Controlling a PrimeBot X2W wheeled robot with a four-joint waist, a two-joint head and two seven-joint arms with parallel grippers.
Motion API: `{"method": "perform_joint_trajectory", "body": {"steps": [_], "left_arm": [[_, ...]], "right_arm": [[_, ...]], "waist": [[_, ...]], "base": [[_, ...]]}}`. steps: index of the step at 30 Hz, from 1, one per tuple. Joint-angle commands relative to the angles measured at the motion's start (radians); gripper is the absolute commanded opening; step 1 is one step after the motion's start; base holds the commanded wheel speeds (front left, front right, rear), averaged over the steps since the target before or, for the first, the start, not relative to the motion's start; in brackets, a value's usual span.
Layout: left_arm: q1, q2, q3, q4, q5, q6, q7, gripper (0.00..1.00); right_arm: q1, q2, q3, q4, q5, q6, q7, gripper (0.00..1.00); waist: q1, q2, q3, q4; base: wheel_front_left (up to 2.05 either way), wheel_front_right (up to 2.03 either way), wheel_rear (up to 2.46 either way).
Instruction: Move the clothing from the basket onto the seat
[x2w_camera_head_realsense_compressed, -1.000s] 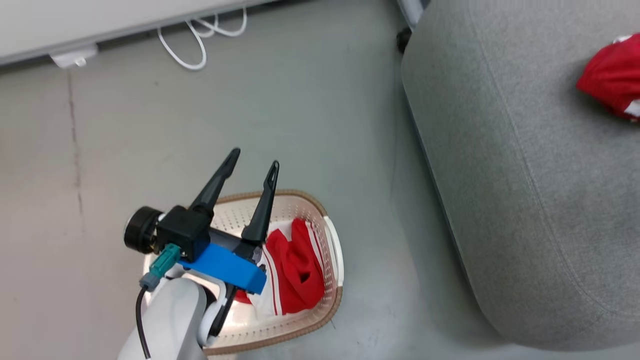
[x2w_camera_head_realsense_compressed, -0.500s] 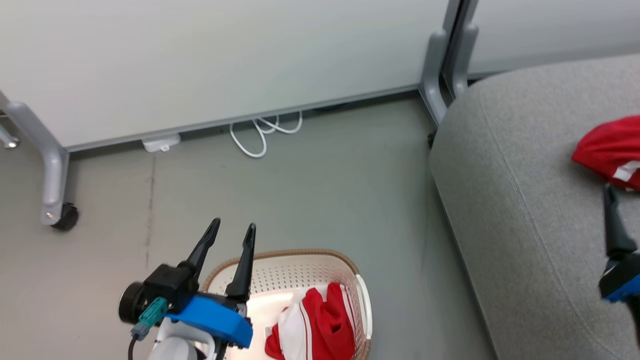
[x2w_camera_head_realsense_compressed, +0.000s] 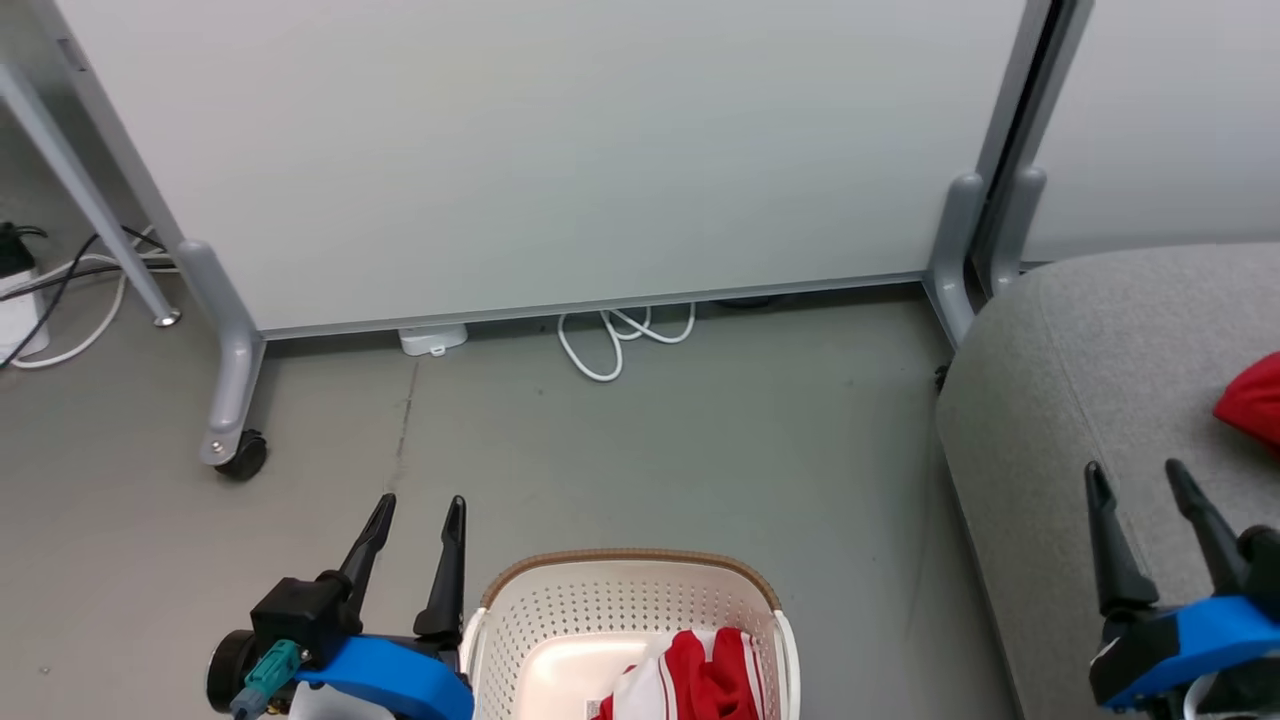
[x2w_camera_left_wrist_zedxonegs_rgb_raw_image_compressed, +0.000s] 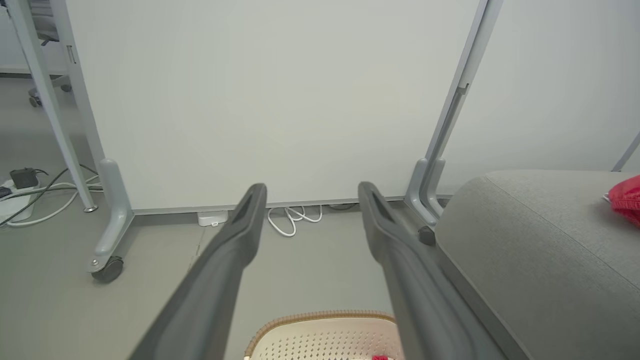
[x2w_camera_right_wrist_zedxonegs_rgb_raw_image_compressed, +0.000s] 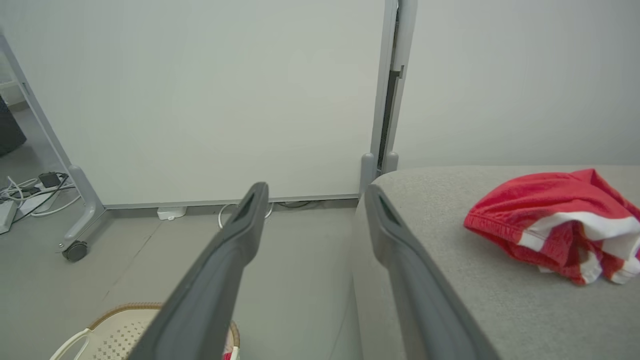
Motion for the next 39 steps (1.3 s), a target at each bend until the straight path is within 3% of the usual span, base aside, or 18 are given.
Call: {"method": "perform_joint_trajectory", "body": {"steps": [1,14,39], "left_arm": [[0.012,0.000,0.015,0.004,0.002,-0.001,-0.002,1.00],[0.000,0.005,0.045,0.030,0.006,-0.001,-0.002,1.00],[0.003,-0.010,0.044,0.033,0.007,-0.001,-0.002,1.00]], "right_arm": [[0.028,0.015,0.006,-0.006,-0.007,0.000,-0.008,1.00],[0.101,0.063,0.066,0.017,-0.001,0.000,-0.037,1.00],[0.091,0.073,0.079,0.020,-0.010,0.000,-0.034,1.00]], "waist": [[0.0002,-0.0001,-0.014,0.019],[0.0002,-0.0001,-0.033,0.058],[0.0002,-0.0001,0.004,0.040]], "base": [[0.00,0.00,0.00],[0.00,0.00,0.00],[0.00,0.00,0.00]]}}
